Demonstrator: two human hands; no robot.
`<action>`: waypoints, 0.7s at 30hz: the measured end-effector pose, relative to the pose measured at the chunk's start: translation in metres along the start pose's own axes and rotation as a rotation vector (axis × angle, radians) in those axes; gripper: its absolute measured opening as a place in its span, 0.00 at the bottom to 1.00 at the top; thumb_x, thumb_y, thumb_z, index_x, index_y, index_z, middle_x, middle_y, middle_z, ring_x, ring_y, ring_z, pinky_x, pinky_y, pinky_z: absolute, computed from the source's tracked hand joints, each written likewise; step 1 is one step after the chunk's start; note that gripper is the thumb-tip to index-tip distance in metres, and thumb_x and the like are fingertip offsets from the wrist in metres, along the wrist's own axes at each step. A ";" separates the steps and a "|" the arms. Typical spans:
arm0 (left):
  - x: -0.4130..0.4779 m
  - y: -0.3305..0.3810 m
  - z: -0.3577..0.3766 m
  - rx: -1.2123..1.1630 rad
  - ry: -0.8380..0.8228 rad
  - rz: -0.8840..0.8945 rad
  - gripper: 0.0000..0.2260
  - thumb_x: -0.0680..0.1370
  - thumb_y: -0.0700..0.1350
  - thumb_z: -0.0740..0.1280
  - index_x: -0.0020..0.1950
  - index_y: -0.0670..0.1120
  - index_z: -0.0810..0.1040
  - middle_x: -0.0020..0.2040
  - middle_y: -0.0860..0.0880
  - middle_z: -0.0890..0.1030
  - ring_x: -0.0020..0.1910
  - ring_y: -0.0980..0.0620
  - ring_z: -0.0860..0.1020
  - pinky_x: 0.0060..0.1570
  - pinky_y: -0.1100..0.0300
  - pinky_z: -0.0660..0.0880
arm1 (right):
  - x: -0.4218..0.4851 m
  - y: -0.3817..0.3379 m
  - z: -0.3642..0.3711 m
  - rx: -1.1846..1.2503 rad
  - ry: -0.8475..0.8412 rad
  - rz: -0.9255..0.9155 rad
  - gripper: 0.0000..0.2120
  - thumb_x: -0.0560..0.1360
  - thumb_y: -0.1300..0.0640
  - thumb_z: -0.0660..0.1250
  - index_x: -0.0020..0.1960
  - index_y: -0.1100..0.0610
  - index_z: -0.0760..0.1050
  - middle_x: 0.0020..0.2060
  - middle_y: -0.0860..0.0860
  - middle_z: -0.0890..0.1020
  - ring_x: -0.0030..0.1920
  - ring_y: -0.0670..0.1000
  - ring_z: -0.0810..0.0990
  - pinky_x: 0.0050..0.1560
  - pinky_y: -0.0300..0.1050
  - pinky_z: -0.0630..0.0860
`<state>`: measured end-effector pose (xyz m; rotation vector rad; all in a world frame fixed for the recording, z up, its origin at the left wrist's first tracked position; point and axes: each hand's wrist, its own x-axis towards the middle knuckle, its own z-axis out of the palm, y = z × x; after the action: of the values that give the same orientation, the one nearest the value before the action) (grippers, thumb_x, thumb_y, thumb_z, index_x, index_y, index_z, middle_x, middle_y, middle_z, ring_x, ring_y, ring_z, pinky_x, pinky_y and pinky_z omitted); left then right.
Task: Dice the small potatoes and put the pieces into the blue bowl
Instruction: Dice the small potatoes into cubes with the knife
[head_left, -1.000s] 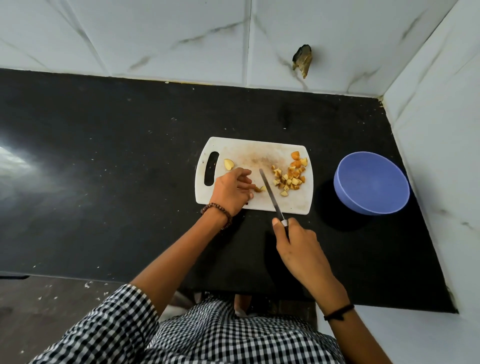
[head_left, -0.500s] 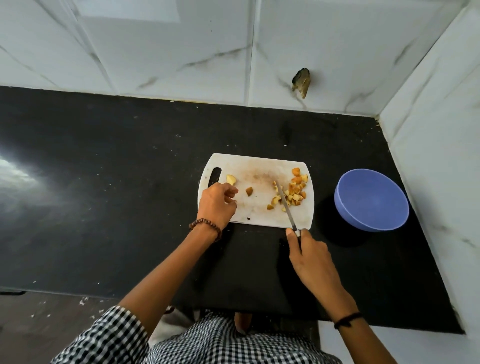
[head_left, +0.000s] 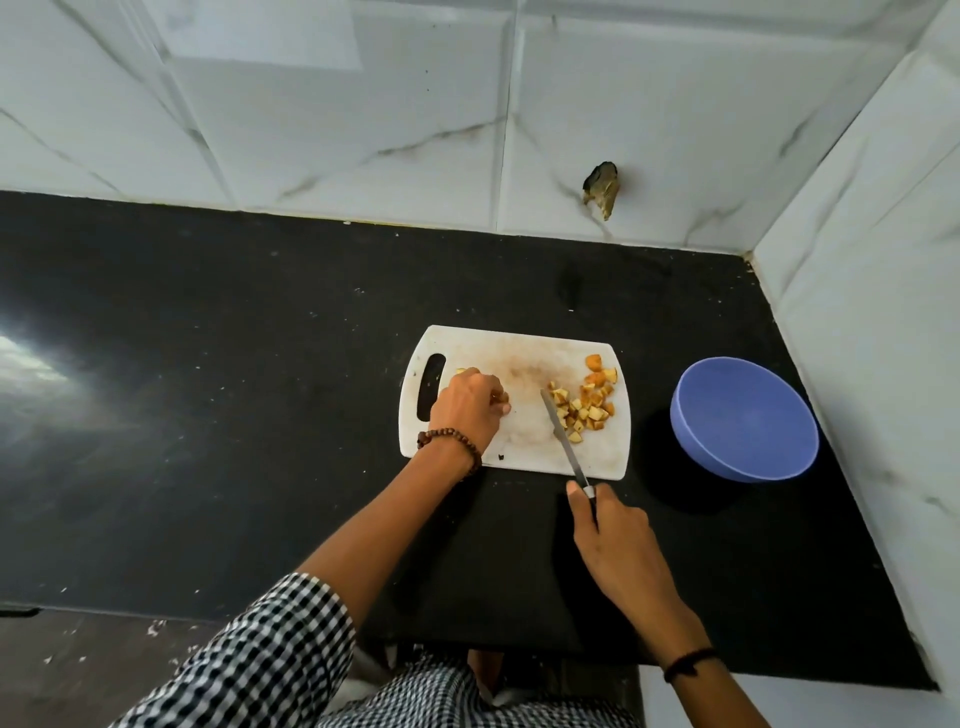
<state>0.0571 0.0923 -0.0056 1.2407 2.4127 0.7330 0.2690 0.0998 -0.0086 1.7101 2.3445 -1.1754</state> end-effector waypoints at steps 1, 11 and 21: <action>0.000 0.000 0.000 -0.010 -0.013 0.013 0.06 0.75 0.44 0.71 0.51 0.46 0.83 0.50 0.48 0.79 0.45 0.54 0.78 0.46 0.63 0.75 | 0.002 0.000 -0.002 0.010 0.003 -0.002 0.19 0.83 0.39 0.52 0.48 0.52 0.72 0.39 0.52 0.81 0.40 0.51 0.82 0.45 0.54 0.81; -0.006 -0.005 0.000 -0.087 -0.119 0.041 0.07 0.75 0.45 0.72 0.52 0.48 0.83 0.47 0.51 0.84 0.46 0.55 0.81 0.51 0.58 0.79 | 0.007 -0.020 0.015 0.175 -0.123 0.019 0.21 0.80 0.33 0.53 0.51 0.49 0.72 0.43 0.51 0.77 0.38 0.48 0.76 0.39 0.44 0.73; -0.006 -0.006 0.004 -0.215 -0.046 -0.070 0.05 0.73 0.40 0.73 0.48 0.47 0.85 0.42 0.53 0.84 0.42 0.59 0.80 0.50 0.65 0.78 | 0.007 -0.027 0.017 0.282 -0.159 0.035 0.21 0.80 0.33 0.54 0.51 0.49 0.72 0.39 0.49 0.74 0.31 0.43 0.71 0.31 0.39 0.66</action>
<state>0.0585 0.0852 -0.0119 1.0711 2.2596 0.9056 0.2368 0.0928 -0.0085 1.6490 2.1322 -1.6354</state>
